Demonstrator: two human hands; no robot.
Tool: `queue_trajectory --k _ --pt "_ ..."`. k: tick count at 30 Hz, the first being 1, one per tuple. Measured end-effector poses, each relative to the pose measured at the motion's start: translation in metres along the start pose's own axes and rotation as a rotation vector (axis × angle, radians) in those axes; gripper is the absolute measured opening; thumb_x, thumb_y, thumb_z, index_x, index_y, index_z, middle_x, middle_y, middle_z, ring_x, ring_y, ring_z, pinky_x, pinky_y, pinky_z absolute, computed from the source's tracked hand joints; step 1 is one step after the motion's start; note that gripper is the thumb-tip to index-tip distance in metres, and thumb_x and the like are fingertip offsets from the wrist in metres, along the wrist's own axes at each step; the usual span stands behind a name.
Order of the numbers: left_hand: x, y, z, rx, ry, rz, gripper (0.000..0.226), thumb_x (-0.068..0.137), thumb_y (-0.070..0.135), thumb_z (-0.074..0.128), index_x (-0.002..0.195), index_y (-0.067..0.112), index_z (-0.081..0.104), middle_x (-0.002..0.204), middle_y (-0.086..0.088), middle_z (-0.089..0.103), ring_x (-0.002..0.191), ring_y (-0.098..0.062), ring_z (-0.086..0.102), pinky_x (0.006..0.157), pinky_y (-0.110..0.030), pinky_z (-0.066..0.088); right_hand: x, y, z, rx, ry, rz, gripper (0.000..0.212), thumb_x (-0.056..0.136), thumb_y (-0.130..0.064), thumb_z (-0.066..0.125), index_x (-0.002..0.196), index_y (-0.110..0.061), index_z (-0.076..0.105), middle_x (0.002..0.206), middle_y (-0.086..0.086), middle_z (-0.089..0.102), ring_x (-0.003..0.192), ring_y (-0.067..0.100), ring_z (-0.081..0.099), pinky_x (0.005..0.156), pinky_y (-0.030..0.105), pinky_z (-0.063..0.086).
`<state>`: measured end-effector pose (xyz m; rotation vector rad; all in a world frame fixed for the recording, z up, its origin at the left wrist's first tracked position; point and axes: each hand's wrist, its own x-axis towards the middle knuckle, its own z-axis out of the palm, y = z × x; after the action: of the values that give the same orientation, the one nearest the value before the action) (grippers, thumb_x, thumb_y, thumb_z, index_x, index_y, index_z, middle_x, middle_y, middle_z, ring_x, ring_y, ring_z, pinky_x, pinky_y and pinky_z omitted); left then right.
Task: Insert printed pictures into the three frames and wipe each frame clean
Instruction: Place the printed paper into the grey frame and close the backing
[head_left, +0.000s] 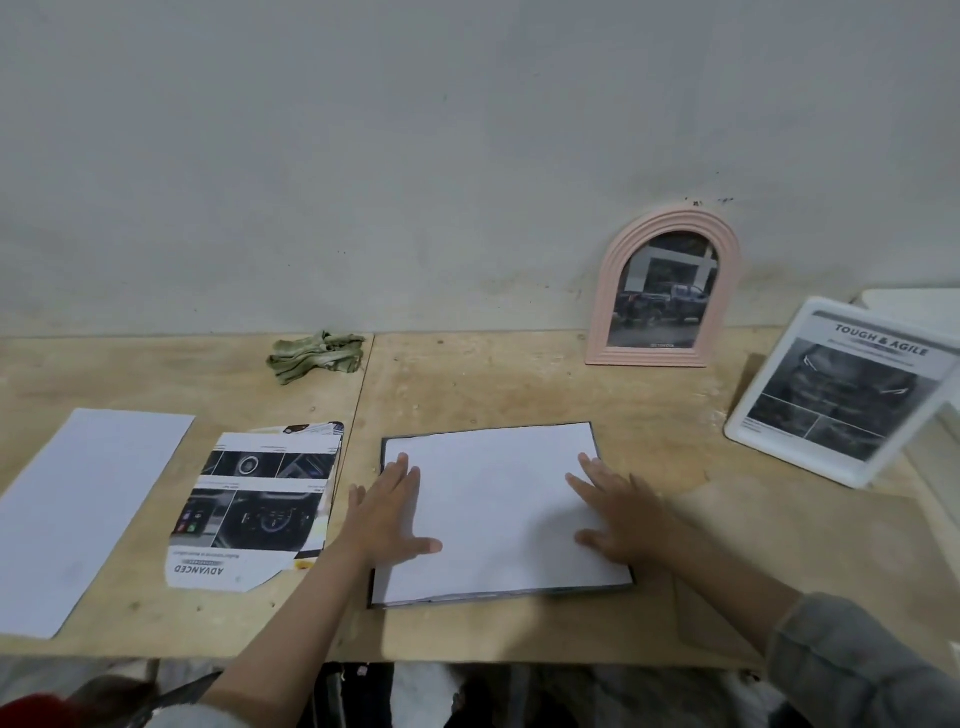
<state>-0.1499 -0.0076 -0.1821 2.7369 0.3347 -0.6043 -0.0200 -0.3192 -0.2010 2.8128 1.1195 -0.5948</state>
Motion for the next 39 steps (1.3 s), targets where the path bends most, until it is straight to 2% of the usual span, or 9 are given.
queue_trajectory --k 7,12,16,20,22,24,30,36,39 --pt "0.0 0.001 0.003 0.024 0.037 0.001 0.112 0.07 0.075 0.055 0.152 0.019 0.002 0.16 -0.001 -0.013 0.147 -0.019 -0.007 0.112 -0.06 -0.003 -0.005 0.002 -0.004 0.036 0.041 0.0 0.08 0.087 -0.058 0.045 0.15 -0.023 0.012 0.159 0.006 -0.003 0.146 0.022 0.006 0.111 0.048 0.018" --pt "-0.01 0.039 0.004 -0.113 0.208 -0.023 0.104 0.065 0.08 0.031 0.147 0.016 0.024 0.156 -0.005 0.02 0.144 -0.021 0.017 0.113 -0.054 0.008 -0.029 0.007 -0.002 0.153 0.159 0.114 0.075 0.083 -0.061 0.03 0.143 -0.017 0.032 0.151 0.018 0.028 0.138 0.033 0.03 0.107 0.051 0.03" --pt "-0.009 0.095 0.018 -0.242 0.258 0.072 0.077 0.087 0.056 0.052 0.148 0.016 0.027 0.156 -0.002 0.025 0.145 -0.02 0.019 0.116 -0.046 0.013 -0.063 0.02 0.001 0.184 0.221 0.26 0.069 0.083 -0.057 0.031 0.137 -0.016 0.041 0.148 0.02 0.033 0.132 0.037 0.039 0.105 0.056 0.033" --pt "-0.015 0.171 0.031 -0.372 0.215 0.175 0.068 0.089 0.05 0.053 0.145 0.018 0.031 0.152 0.001 0.032 0.139 -0.018 0.03 0.113 -0.032 0.025 -0.102 0.059 0.014 0.193 0.206 0.418 0.064 0.088 -0.056 0.035 0.14 -0.02 0.034 0.151 0.016 0.029 0.133 0.033 0.037 0.107 0.05 0.033" --pt "-0.02 0.207 0.04 -0.449 0.146 0.165 0.063 0.089 0.049 0.054 0.142 0.02 0.036 0.148 0.001 0.038 0.132 -0.019 0.039 0.11 -0.031 0.034 -0.123 0.084 0.022 0.24 0.2 0.522 0.069 0.082 -0.062 0.025 0.138 -0.022 0.035 0.147 0.014 0.032 0.127 0.032 0.041 0.104 0.047 0.036" --pt "-0.021 0.242 0.052 -0.492 0.074 0.163 0.056 0.088 0.048 0.055 0.135 0.02 0.044 0.138 -0.002 0.046 0.12 -0.019 0.048 0.102 -0.034 0.043 -0.151 0.108 0.03 0.309 0.224 0.647 0.064 0.083 -0.059 0.035 0.136 -0.022 0.039 0.144 0.014 0.036 0.123 0.033 0.043 0.102 0.046 0.037" --pt "-0.022 0.317 0.085 -0.481 0.054 0.113 0.061 0.081 0.047 0.06 0.131 0.014 0.045 0.123 -0.003 0.051 0.109 -0.019 0.051 0.089 -0.03 0.046 -0.212 0.162 0.055 0.423 0.209 0.94 0.057 0.089 -0.051 0.045 0.131 -0.013 0.036 0.143 0.019 0.026 0.128 0.035 0.032 0.106 0.044 0.03" --pt "-0.02 0.349 0.106 -0.224 0.129 0.059 0.061 0.086 0.044 0.055 0.131 0.007 0.038 0.129 -0.013 0.044 0.114 -0.032 0.045 0.094 -0.036 0.04 -0.223 0.178 0.061 0.485 0.27 0.965 0.048 0.089 -0.045 0.048 0.12 -0.008 0.043 0.128 0.019 0.041 0.117 0.035 0.039 0.098 0.042 0.035" --pt "-0.02 0.357 0.109 -0.281 0.183 -0.014 0.062 0.082 0.041 0.06 0.13 0.007 0.041 0.126 -0.016 0.045 0.113 -0.035 0.046 0.091 -0.037 0.041 -0.222 0.178 0.055 0.575 0.31 0.955 0.046 0.09 -0.042 0.049 0.12 -0.007 0.043 0.126 0.017 0.04 0.117 0.034 0.037 0.096 0.04 0.035"
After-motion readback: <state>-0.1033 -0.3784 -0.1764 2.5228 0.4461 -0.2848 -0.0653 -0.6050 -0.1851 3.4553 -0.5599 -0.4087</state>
